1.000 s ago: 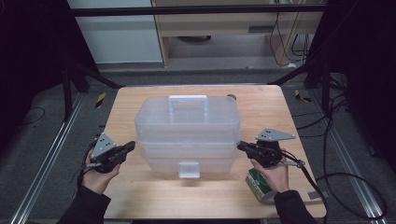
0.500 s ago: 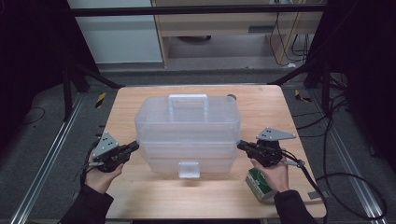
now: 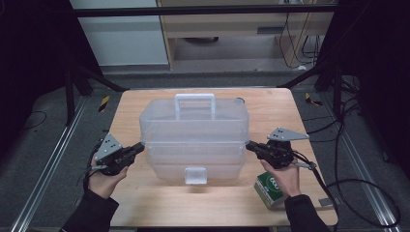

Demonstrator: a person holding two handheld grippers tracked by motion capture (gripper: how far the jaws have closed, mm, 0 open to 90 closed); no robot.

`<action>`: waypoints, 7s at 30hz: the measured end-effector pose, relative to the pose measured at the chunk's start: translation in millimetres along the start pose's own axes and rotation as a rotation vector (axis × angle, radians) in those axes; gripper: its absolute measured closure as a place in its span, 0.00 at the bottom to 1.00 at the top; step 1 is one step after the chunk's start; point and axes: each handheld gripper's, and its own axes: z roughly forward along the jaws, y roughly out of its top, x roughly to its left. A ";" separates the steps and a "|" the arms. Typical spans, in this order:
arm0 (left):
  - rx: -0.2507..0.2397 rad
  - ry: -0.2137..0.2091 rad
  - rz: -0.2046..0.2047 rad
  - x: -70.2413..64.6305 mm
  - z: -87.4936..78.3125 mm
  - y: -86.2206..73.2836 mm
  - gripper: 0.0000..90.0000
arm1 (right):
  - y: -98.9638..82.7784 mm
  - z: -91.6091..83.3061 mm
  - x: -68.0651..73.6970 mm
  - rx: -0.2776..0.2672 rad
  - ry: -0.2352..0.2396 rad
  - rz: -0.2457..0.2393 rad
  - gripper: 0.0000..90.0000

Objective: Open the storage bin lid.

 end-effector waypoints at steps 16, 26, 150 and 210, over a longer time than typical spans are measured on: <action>-0.028 0.036 -0.003 5.7 2.8 16.5 0.98 | 16.4 0.6 -6.1 -0.033 0.002 0.006 1.00; -0.036 0.048 -0.013 6.1 6.5 12.6 0.96 | 16.4 0.9 -5.9 -0.037 0.009 0.007 1.00; -0.156 0.178 -0.004 34.2 48.1 75.6 0.74 | -12.8 31.7 -8.6 0.215 -0.070 0.065 0.86; -0.159 0.273 -0.078 70.0 102.0 117.1 0.87 | -11.0 37.1 -5.8 0.236 -0.105 0.053 0.83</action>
